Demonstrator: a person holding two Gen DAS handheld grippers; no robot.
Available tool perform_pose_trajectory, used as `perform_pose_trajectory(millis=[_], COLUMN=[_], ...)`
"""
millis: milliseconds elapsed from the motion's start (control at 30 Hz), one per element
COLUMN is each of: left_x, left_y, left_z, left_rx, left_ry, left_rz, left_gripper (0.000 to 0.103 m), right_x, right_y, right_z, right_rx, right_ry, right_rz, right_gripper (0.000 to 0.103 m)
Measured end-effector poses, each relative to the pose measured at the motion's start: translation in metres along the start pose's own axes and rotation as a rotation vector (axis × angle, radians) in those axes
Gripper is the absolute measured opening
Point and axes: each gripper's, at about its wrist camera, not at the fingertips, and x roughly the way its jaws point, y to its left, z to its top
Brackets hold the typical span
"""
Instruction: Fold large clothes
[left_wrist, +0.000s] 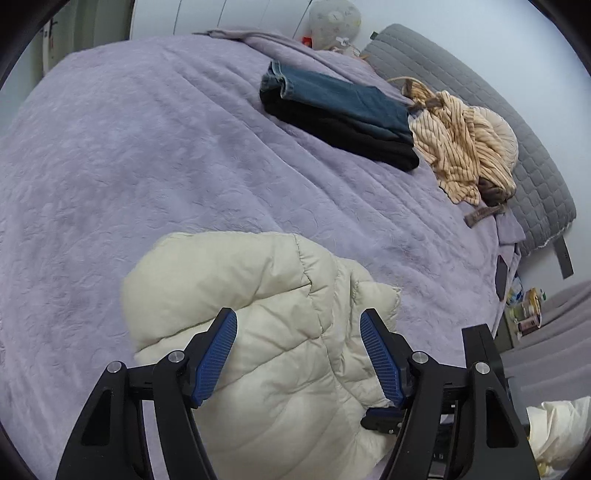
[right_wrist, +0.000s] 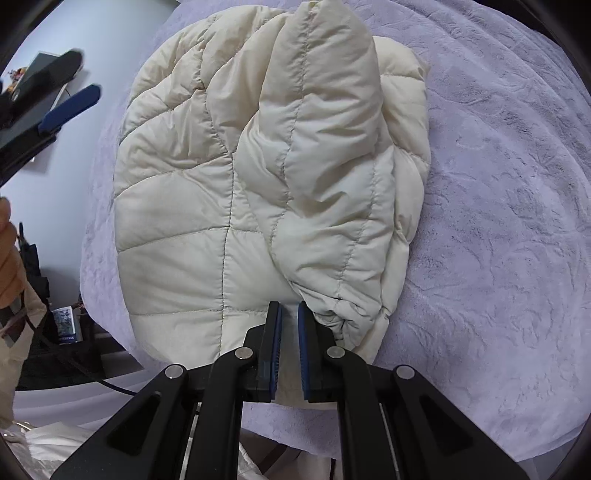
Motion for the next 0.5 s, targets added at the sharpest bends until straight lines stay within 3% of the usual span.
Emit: perform_pose_trajectory(millis=[100, 200, 500], left_x=[0.051, 0.088, 0.129], left_y=[0.007, 0.014, 0.020], left_z=[0.008, 0.008, -0.001], left_rx=[-0.041, -0.068, -0.050], left_ry=[0.074, 0.107, 0.112], left_rz=[0.004, 0.008, 0.023], left_gripper=[0.071, 0.071, 0.071], right_x=[0.023, 0.036, 0.063], right_y=[0.001, -0.016, -0.040], right_z=[-0.007, -0.014, -0.013], right_rx=[0.007, 0.082, 0.122], right_ry=[-0.003, -0.018, -0.028], right_rz=[-0.037, 0.011, 0.086], right_gripper=[0.007, 0.006, 0.004])
